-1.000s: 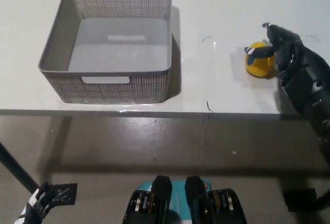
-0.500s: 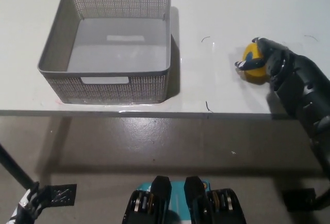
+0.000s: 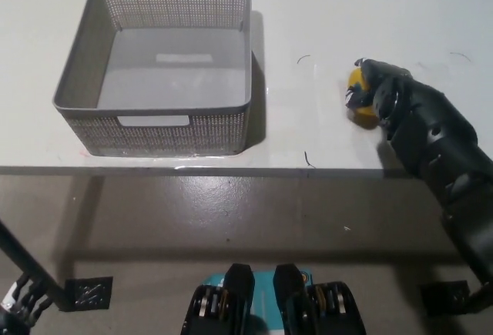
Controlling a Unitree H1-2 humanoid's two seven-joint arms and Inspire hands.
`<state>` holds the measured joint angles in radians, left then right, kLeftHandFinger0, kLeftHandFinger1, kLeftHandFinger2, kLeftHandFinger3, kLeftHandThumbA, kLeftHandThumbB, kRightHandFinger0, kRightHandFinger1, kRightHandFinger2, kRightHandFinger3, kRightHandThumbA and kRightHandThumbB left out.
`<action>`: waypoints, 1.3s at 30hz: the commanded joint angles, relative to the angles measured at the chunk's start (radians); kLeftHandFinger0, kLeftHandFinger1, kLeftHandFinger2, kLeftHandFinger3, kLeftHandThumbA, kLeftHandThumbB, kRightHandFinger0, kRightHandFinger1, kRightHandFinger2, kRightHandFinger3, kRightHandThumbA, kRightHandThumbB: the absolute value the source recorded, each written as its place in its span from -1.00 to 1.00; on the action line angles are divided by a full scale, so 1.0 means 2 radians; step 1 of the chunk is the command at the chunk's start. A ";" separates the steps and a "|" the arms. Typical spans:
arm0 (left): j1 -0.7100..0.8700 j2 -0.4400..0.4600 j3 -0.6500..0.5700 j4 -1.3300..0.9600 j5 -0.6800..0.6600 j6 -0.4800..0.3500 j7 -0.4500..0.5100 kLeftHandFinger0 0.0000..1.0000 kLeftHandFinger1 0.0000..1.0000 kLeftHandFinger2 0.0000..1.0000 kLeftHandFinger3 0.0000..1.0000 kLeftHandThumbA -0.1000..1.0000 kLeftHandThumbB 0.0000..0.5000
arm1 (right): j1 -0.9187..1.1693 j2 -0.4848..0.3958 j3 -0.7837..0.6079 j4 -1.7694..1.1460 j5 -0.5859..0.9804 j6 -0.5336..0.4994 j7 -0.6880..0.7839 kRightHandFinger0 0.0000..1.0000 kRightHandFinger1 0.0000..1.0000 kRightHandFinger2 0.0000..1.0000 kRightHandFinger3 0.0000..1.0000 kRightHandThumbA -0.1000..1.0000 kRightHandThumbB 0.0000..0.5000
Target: Use the right hand to pick up a yellow duck toy and place it into a container on the left hand side
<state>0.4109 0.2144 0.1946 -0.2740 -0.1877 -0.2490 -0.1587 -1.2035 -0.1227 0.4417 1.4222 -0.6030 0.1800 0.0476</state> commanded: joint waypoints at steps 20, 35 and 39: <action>0.004 0.006 0.024 -0.005 -0.041 -0.002 0.002 1.00 1.00 1.00 1.00 1.00 -0.48 | -0.028 0.030 -0.064 -0.008 0.061 -0.153 -0.242 -1.00 -0.83 -0.38 -0.34 -1.00 -0.05; 0.009 0.005 0.020 -0.002 -0.037 0.001 0.000 1.00 1.00 1.00 1.00 1.00 -0.62 | -0.144 0.084 -0.074 -0.090 0.068 -0.184 -0.287 -1.00 -0.33 0.74 0.52 -1.00 -0.39; 0.009 0.004 0.016 -0.003 -0.035 0.003 -0.001 1.00 1.00 1.00 1.00 1.00 -0.66 | -0.159 0.100 -0.076 -0.105 0.070 -0.186 -0.289 -1.00 -0.37 0.62 0.41 -1.00 -0.44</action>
<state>0.4102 0.2136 0.2243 -0.2711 -0.2573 -0.2436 -0.1586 -1.4263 0.0546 0.3091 1.2641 -0.4817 -0.1530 -0.4744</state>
